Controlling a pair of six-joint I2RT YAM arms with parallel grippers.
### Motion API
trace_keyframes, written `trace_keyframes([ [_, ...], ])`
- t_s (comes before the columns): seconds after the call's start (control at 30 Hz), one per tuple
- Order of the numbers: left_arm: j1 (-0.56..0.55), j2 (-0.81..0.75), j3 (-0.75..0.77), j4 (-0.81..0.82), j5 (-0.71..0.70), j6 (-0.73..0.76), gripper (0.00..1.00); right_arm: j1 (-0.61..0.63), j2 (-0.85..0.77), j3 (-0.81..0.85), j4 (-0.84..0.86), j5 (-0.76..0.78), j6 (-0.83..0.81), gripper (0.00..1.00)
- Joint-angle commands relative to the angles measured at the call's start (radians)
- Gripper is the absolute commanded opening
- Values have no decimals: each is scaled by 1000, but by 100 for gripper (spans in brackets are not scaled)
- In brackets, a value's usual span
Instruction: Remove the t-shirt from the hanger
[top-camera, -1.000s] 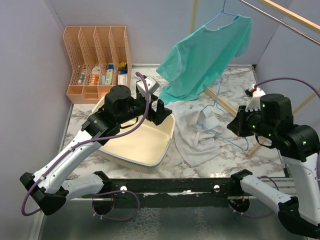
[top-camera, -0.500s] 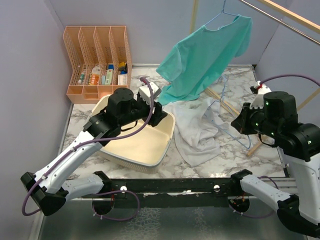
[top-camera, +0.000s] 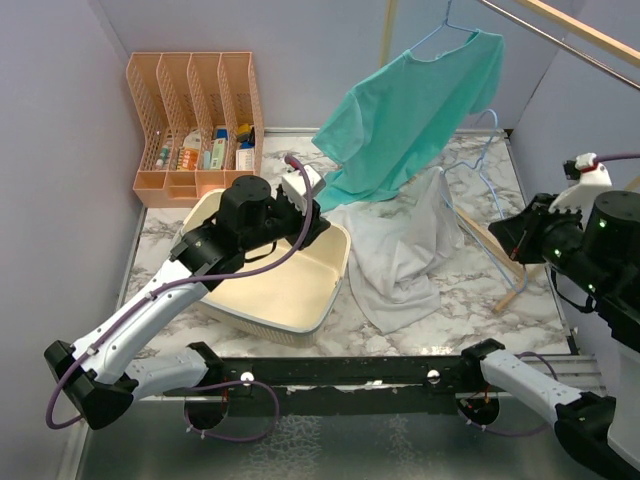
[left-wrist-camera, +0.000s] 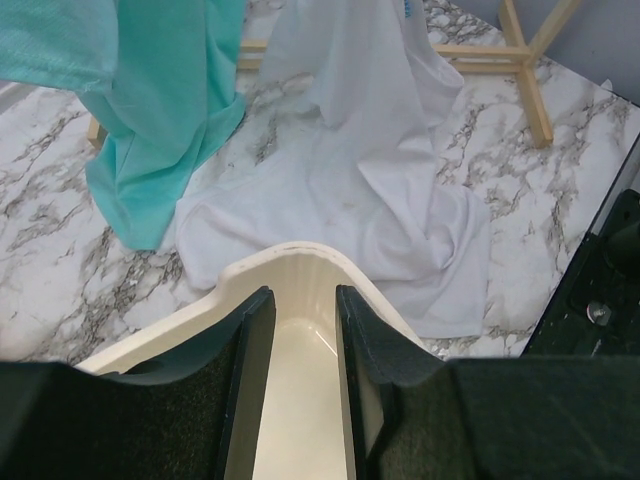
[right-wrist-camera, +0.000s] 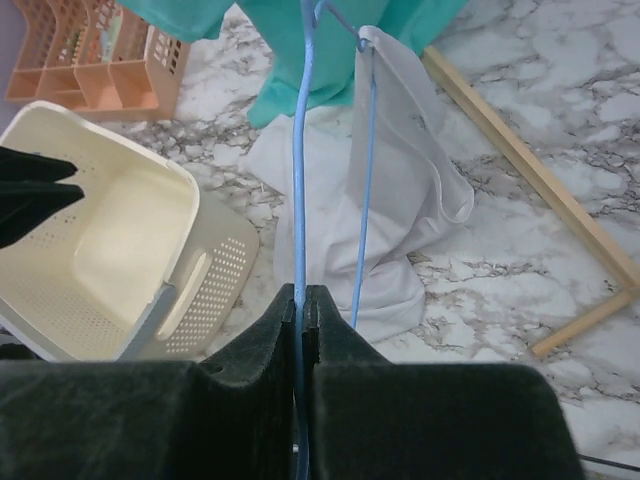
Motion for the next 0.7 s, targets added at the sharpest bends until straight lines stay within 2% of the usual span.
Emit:
trace_keyframes([
  [0.0, -4, -3, -11, 6, -4, 8, 34, -3, -10, 13, 50, 39, 38, 1],
  [0.13, -4, -6, -27, 1, -7, 12, 34, -3, 47, -3, 18, -142, -11, 1],
  [0.27, -4, -15, -44, 16, -7, 12, 34, -3, 47, -156, 24, -246, -60, 1],
  [0.4, -4, -18, -59, 32, 6, 2, 34, -3, 25, -230, 9, -217, -67, 1],
  [0.67, -4, -9, -72, 49, 18, -7, 34, -2, 0, -102, -6, -56, -5, 1],
])
